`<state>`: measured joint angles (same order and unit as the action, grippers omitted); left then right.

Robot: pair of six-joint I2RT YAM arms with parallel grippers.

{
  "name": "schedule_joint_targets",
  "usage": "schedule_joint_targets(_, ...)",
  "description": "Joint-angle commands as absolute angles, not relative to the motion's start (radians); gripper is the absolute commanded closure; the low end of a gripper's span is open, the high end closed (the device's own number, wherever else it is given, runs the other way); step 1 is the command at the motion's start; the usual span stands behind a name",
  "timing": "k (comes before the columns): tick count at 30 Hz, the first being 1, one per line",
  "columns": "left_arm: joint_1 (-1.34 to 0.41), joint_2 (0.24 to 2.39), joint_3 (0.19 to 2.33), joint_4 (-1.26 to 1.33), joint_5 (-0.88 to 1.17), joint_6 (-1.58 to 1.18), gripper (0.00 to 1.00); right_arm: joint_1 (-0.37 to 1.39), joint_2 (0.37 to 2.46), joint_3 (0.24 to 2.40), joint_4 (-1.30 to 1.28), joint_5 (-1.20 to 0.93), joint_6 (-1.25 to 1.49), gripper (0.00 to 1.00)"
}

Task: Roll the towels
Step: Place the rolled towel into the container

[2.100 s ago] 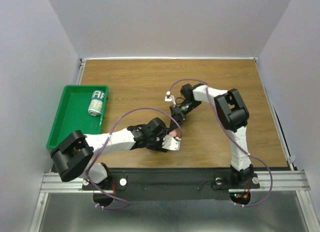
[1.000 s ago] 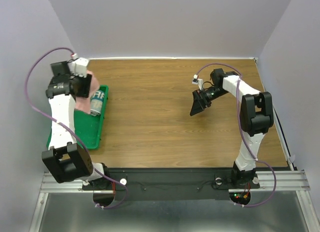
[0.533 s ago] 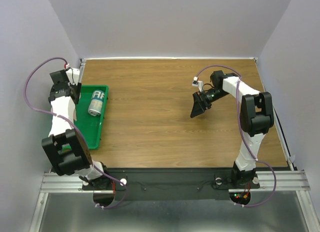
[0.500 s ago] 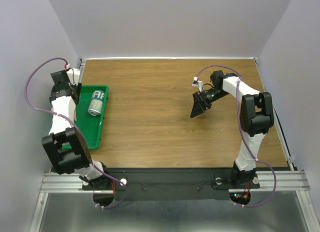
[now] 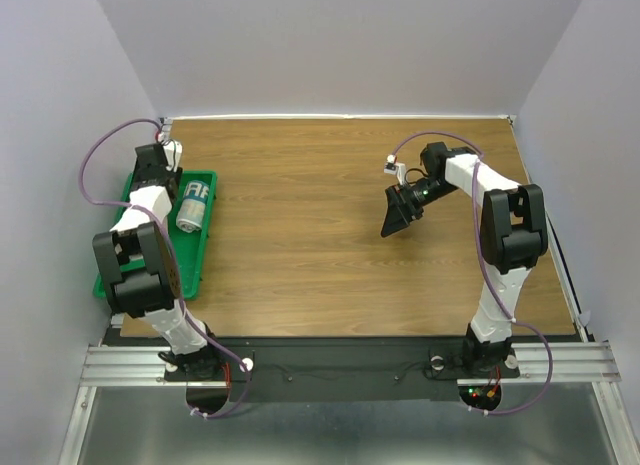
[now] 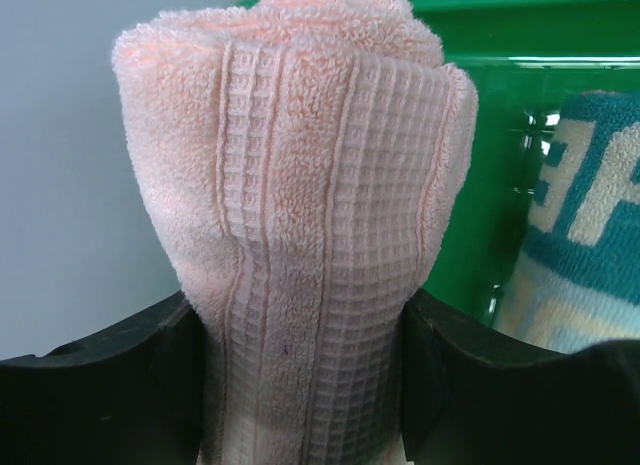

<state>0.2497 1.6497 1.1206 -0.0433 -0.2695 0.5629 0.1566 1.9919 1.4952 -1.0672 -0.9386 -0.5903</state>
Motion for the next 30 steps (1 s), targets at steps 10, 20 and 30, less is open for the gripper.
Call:
schedule_joint_targets(10, 0.250, 1.746, 1.215, -0.116, -0.054, 0.494, 1.00, 0.156, 1.965, 1.454, -1.074, -0.936, -0.614, 0.00)
schedule_joint_targets(20, 0.264, 1.896, 1.310, -0.204, 0.029, 0.479, 1.00, 0.158, 1.967, 1.442, -1.077, -0.939, -0.615, 0.00)
schedule_joint_targets(30, 0.305, 1.945, 1.350, -0.245, 0.147, 0.483, 0.73, 0.158, 1.967, 1.445, -1.077, -0.939, -0.612, 0.00)
